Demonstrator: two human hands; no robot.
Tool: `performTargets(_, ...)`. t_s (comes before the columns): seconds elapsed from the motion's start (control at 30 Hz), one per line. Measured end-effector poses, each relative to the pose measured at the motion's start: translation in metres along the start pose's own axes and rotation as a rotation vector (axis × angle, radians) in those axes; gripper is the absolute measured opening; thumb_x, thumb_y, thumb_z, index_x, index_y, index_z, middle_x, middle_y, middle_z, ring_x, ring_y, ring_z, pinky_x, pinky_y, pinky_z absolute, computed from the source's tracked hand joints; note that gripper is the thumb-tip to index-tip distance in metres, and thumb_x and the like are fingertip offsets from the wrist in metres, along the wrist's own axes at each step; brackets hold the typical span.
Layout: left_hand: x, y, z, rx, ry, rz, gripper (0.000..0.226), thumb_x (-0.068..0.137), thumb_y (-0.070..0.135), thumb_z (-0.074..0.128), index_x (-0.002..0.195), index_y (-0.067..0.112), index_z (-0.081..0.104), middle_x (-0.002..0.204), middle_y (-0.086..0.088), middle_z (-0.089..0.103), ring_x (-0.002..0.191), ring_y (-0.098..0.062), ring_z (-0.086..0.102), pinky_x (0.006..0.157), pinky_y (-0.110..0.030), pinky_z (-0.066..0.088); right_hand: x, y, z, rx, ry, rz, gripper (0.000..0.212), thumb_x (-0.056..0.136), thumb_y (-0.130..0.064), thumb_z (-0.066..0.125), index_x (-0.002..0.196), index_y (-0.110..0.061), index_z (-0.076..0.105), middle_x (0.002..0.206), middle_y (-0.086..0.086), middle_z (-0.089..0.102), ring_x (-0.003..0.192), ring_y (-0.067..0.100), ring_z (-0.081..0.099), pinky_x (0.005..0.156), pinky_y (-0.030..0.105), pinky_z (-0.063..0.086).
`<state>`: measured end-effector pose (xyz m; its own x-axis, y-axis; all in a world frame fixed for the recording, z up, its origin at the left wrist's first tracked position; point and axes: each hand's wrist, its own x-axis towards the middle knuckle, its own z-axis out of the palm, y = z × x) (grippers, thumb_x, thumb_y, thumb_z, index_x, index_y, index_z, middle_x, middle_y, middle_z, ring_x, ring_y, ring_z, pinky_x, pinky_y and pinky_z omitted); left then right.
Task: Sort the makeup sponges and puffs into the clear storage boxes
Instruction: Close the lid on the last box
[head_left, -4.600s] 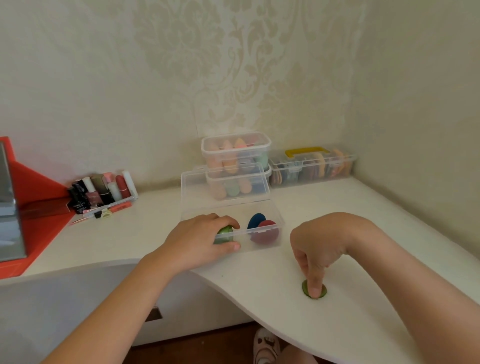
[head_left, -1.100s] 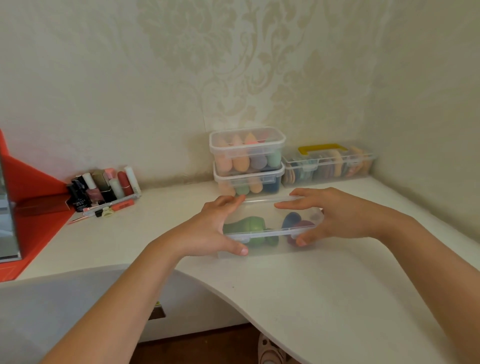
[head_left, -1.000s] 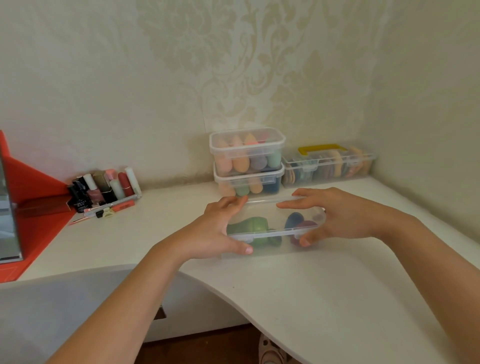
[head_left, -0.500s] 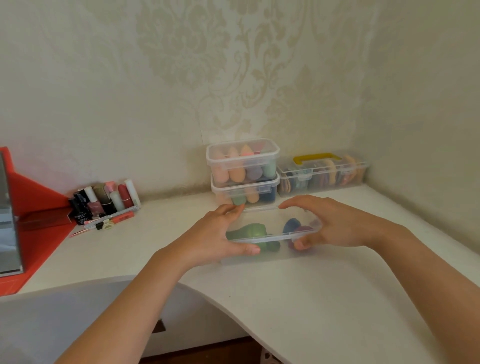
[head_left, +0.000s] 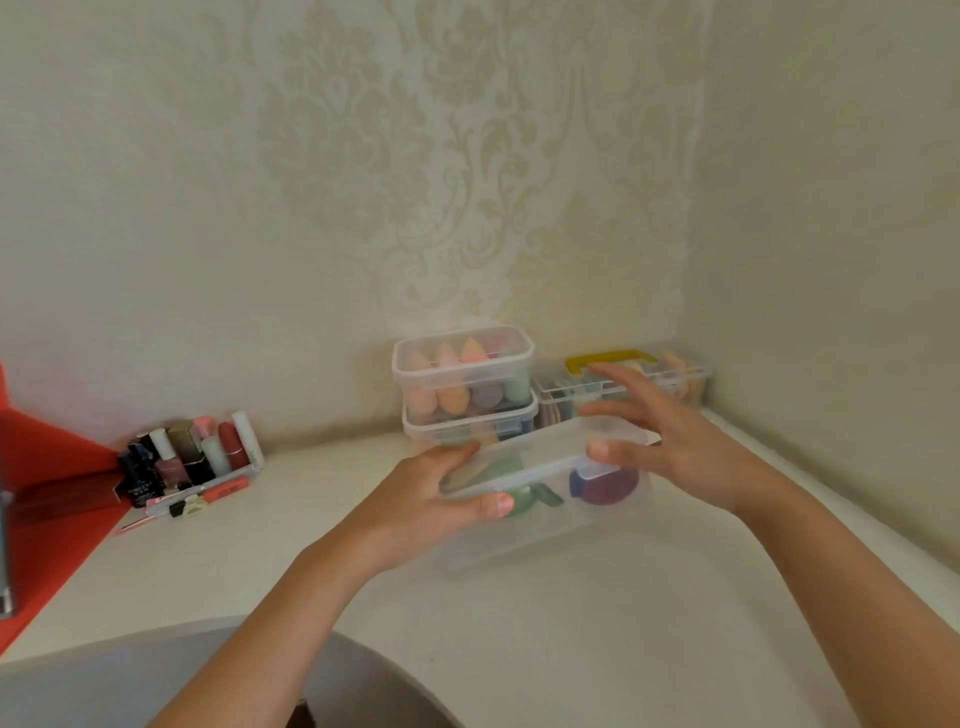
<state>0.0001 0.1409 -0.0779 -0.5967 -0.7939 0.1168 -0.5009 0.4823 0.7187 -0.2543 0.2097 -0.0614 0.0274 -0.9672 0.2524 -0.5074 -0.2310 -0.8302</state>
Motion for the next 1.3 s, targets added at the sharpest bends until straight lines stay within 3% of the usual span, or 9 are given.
performTargets(0.1, 0.019, 0.026, -0.001, -0.005, 0.104, 0.122, 0.077, 0.055, 0.067, 0.069, 0.126, 0.051, 0.047, 0.132, 0.036, 0.045, 0.124, 0.011, 0.041, 0.100, -0.012, 0.033, 0.001, 0.009, -0.021, 0.280, 0.368, -0.072, 0.040, 0.088, -0.038, 0.052, 0.127, -0.039, 0.045, 0.101, -0.010, 0.071, 0.093, 0.003, 0.067, 0.074, 0.017, 0.053)
performTargets(0.17, 0.041, 0.041, 0.000, 0.018, 0.225, 0.161, 0.097, 0.054, 0.072, 0.067, 0.140, 0.038, 0.039, 0.147, 0.019, 0.035, 0.135, -0.001, 0.032, 0.112, -0.028, 0.028, 0.001, 0.034, -0.033, 0.174, 0.614, -0.030, 0.018, 0.096, -0.031, 0.048, 0.111, -0.040, 0.053, 0.094, -0.006, 0.070, 0.085, 0.013, 0.067, 0.072, 0.024, 0.053)
performTargets(0.23, 0.064, 0.062, -0.003, 0.049, 0.326, 0.148, 0.094, 0.063, 0.068, 0.068, 0.144, 0.035, 0.033, 0.149, 0.009, 0.032, 0.137, -0.012, 0.029, 0.114, -0.037, 0.026, -0.001, 0.067, -0.040, -0.035, 0.685, 0.092, 0.014, 0.095, -0.027, 0.052, 0.097, -0.039, 0.058, 0.091, -0.001, 0.070, 0.087, 0.019, 0.066, 0.074, 0.031, 0.049)
performTargets(0.37, 0.113, 0.093, 0.002, 0.264, 0.393, 0.154, 0.080, 0.075, 0.063, 0.062, 0.144, 0.040, 0.028, 0.150, 0.001, 0.023, 0.137, -0.023, 0.018, 0.109, -0.037, 0.023, 0.001, 0.105, -0.033, -0.159, 0.483, 0.350, 0.030, 0.094, -0.030, 0.053, 0.123, -0.022, 0.052, 0.107, 0.002, 0.063, 0.102, 0.020, 0.060, 0.081, 0.028, 0.041)
performTargets(0.53, 0.169, 0.104, 0.014, 0.553, 0.303, 0.145, 0.080, 0.077, 0.067, 0.056, 0.145, 0.033, 0.029, 0.150, -0.009, 0.027, 0.136, -0.026, 0.017, 0.107, -0.037, 0.017, 0.011, 0.118, -0.016, -0.557, 0.266, 0.347, 0.047, 0.095, -0.040, 0.047, 0.139, -0.024, 0.040, 0.142, -0.007, 0.042, 0.130, 0.010, 0.041, 0.103, 0.022, 0.030)
performTargets(0.73, 0.216, 0.093, 0.028, 0.653, 0.029, 0.080, 0.082, 0.077, 0.070, 0.054, 0.143, 0.028, 0.031, 0.142, -0.013, 0.038, 0.129, -0.033, 0.031, 0.102, -0.041, 0.024, 0.023, 0.122, -0.017, -0.577, 0.304, 0.293, 0.039, 0.092, -0.042, 0.051, 0.128, -0.028, 0.051, 0.135, -0.014, 0.044, 0.123, 0.006, 0.043, 0.092, 0.016, 0.031)
performTargets(0.93, 0.237, 0.079, 0.025, 0.761, -0.052, 0.016, 0.080, 0.078, 0.073, 0.047, 0.146, 0.036, 0.026, 0.145, -0.017, 0.035, 0.132, -0.034, 0.028, 0.105, -0.041, 0.023, 0.025, 0.125, -0.017, -0.556, 0.297, 0.283, 0.038, 0.092, -0.041, 0.052, 0.127, -0.028, 0.051, 0.135, -0.013, 0.043, 0.124, 0.006, 0.041, 0.096, 0.017, 0.031)
performTargets(1.13, 0.241, 0.079, 0.019, 0.645, -0.102, 0.035, 0.072, 0.079, 0.056, 0.064, 0.143, 0.035, 0.037, 0.147, -0.009, 0.036, 0.130, -0.028, 0.040, 0.100, -0.030, 0.034, 0.025, 0.125, -0.016, -0.565, 0.282, 0.283, 0.038, 0.093, -0.042, 0.049, 0.129, -0.030, 0.048, 0.137, -0.014, 0.040, 0.126, 0.005, 0.039, 0.100, 0.016, 0.029)
performTargets(1.3, 0.246, 0.086, 0.021, 0.724, -0.064, 0.040, 0.074, 0.077, 0.056, 0.067, 0.141, 0.030, 0.040, 0.140, -0.009, 0.042, 0.126, -0.030, 0.039, 0.101, -0.034, 0.038, 0.025, 0.125, -0.016, -0.565, 0.282, 0.284, 0.037, 0.094, -0.040, 0.049, 0.129, -0.028, 0.048, 0.137, -0.014, 0.040, 0.127, 0.006, 0.038, 0.100, 0.015, 0.028)
